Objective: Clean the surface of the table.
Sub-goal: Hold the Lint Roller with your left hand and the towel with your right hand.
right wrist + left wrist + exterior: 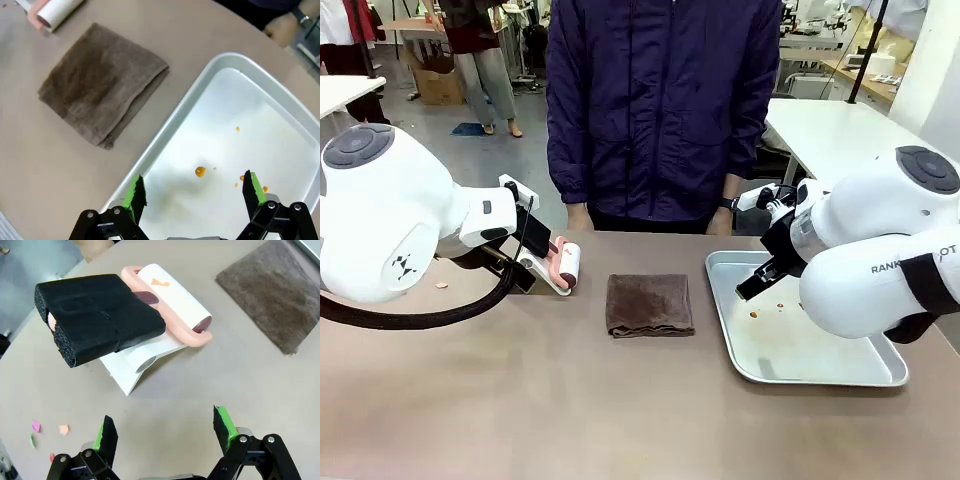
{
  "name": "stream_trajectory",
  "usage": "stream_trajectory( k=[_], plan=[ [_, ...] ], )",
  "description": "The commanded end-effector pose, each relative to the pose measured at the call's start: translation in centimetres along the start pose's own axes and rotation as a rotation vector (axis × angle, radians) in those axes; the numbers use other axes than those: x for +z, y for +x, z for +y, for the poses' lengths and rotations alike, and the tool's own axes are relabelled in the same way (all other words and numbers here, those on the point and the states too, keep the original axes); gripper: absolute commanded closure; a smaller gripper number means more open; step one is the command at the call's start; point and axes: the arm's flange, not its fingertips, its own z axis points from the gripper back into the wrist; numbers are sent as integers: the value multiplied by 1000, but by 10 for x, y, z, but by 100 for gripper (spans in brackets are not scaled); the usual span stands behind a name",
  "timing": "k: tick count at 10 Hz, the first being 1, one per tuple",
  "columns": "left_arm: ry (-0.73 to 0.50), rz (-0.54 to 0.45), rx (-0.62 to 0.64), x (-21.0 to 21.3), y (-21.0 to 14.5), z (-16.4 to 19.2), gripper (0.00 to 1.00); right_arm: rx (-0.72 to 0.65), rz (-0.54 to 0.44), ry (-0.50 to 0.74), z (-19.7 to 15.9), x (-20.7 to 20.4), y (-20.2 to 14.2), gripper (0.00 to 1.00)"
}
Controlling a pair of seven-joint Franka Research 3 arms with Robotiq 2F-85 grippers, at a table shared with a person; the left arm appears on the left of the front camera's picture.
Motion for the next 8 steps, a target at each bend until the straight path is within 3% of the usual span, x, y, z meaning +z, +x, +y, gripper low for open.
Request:
stream_trajectory(
  k=[1, 8],
  plan=[
    [0, 0, 0, 0, 0, 0, 0, 0, 0, 0, 0, 0, 0, 0],
    [0, 0, 0, 0, 0, 0, 0, 0, 0, 0, 0, 0, 0, 0]
  ],
)
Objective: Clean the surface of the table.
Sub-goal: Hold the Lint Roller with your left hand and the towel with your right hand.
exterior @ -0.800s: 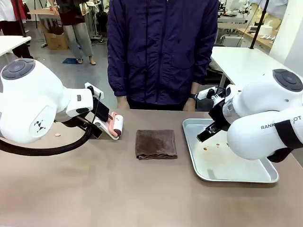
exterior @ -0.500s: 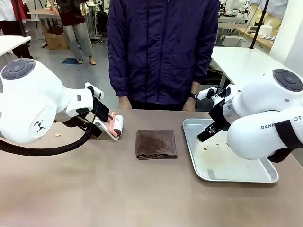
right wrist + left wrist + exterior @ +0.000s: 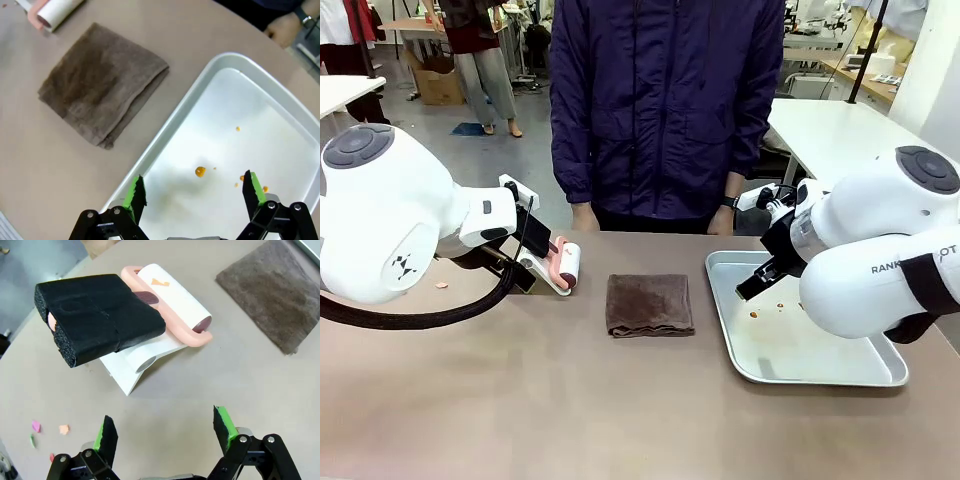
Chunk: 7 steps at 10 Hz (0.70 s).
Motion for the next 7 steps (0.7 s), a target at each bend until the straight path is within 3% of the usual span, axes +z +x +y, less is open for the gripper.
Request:
stream_trajectory(
  k=[1, 7],
  plan=[
    [0, 0, 0, 0, 0, 0, 0, 0, 0, 0, 0, 0, 0, 0],
    [0, 0, 0, 0, 0, 0, 0, 0, 0, 0, 0, 0, 0, 0]
  ],
)
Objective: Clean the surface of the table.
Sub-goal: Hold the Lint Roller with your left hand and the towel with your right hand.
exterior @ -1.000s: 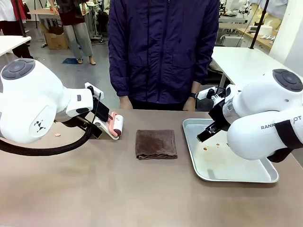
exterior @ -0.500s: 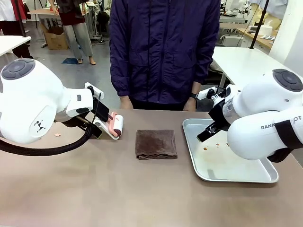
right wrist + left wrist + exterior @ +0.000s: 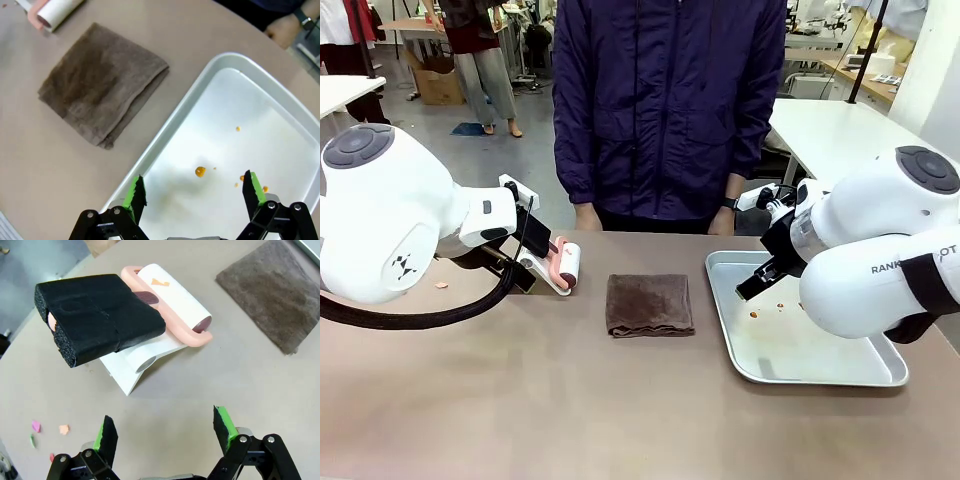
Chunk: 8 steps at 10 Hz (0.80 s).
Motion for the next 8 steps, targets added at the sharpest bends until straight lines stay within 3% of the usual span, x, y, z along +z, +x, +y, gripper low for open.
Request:
stream_trajectory(
  k=[1, 2, 4, 5, 8],
  plan=[
    [0, 0, 0, 0, 0, 0, 0, 0, 0, 0, 0, 0, 0, 0],
    [-98, 30, 22, 13, -1, 2, 0, -14, 19, 49, 0, 11, -1, 0],
    [-227, 177, 124, 64, -2, 9, 0, -195, 82, 138, -10, 49, -5, 0],
    [-275, 136, 174, 92, -1, 8, 0, -351, 108, 172, -19, 69, -9, 0],
    [-435, -27, 347, 153, -14, 36, 0, -587, 48, 528, -52, 122, -46, 0]
  ],
)
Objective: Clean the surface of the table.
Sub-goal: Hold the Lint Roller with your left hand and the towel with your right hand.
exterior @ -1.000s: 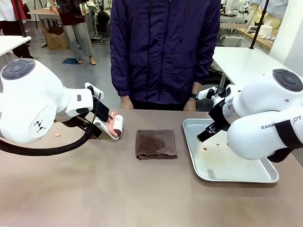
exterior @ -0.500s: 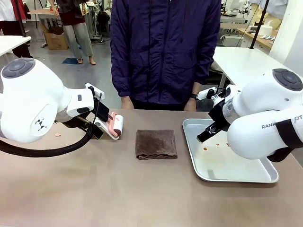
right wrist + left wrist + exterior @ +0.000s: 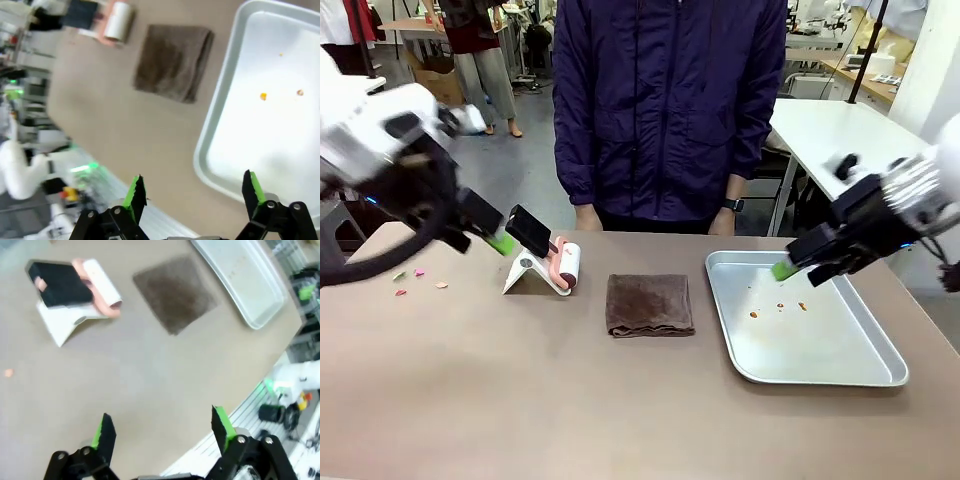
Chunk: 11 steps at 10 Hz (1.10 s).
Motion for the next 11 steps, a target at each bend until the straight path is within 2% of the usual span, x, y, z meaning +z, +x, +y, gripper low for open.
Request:
stream_trajectory(
  k=[1, 4, 6, 9, 11],
  plan=[
    [-82, -101, 86, 30, -17, 40, 0, -150, -78, 156, -28, 35, -24, 0],
    [-206, -253, 207, 81, -76, 116, 0, -356, -199, 368, -87, 80, -63, 0],
    [-248, -382, 365, 98, -124, 169, 0, -455, -282, 472, -131, 93, -87, 0],
    [-262, -535, 553, 89, -179, 180, 0, -613, -426, 543, -189, 105, -120, 0],
    [-262, -552, 674, 70, -195, 182, 0, -673, -494, 552, -207, 99, -129, 0]
  ],
)
